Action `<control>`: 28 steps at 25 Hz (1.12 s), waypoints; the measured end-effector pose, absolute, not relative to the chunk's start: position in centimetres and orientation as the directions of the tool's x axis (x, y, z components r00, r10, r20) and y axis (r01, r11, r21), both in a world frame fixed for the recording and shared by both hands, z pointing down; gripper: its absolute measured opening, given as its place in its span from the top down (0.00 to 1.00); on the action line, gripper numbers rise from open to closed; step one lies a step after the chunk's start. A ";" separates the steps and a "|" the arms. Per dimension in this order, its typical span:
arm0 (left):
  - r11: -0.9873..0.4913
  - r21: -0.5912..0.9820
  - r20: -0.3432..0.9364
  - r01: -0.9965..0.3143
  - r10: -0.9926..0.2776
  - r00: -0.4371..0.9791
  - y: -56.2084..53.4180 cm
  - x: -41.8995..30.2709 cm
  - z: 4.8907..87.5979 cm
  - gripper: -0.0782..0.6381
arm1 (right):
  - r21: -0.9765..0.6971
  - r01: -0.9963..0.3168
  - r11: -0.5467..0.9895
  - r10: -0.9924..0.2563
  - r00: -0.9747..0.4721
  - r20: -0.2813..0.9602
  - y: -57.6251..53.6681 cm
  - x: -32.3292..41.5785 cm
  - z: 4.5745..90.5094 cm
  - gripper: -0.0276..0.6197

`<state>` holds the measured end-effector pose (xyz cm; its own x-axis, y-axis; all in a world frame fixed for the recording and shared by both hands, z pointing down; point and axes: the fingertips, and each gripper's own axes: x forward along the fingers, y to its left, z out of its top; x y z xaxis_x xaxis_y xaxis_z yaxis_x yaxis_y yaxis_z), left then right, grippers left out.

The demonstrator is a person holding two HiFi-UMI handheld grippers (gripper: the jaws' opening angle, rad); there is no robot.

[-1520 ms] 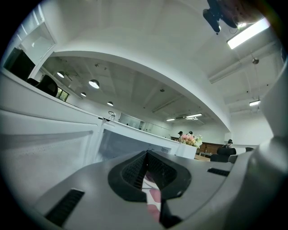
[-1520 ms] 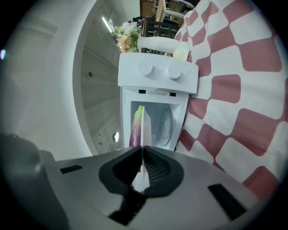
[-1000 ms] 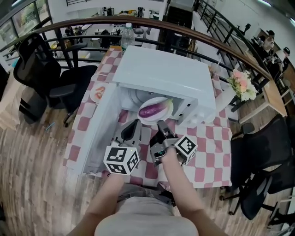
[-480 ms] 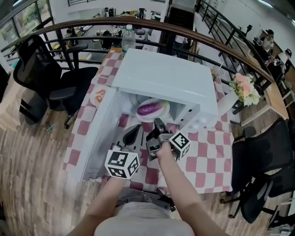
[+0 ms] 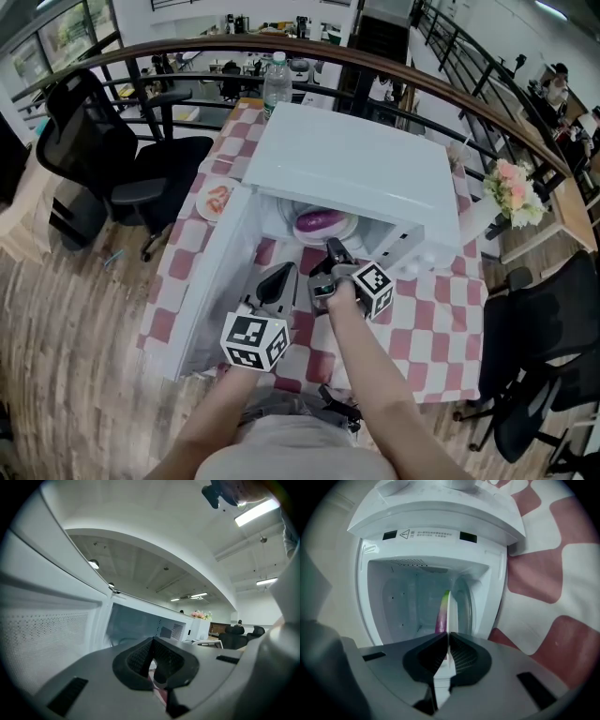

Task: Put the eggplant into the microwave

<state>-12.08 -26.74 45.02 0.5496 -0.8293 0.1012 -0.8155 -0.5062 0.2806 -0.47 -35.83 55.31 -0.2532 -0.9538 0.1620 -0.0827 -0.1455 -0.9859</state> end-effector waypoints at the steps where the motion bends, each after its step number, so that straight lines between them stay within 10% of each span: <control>1: -0.507 0.281 0.102 -0.815 -0.829 0.550 -26.8 -12.1 45.0 0.89 | -0.985 -0.087 -0.149 -0.953 -0.253 0.167 -36.1 -0.6 55.4 0.91; 16: -0.527 0.251 0.152 -0.812 -0.807 0.571 -26.0 -11.3 46.0 0.89 | -0.940 -0.181 -0.288 -0.923 -0.209 0.323 -39.3 -0.2 56.8 0.91; 28: -0.524 0.236 0.187 -0.818 -0.802 0.568 -25.6 -11.4 46.9 0.89 | -0.800 -0.508 -0.319 -0.875 -0.167 0.455 -41.0 1.0 56.1 0.90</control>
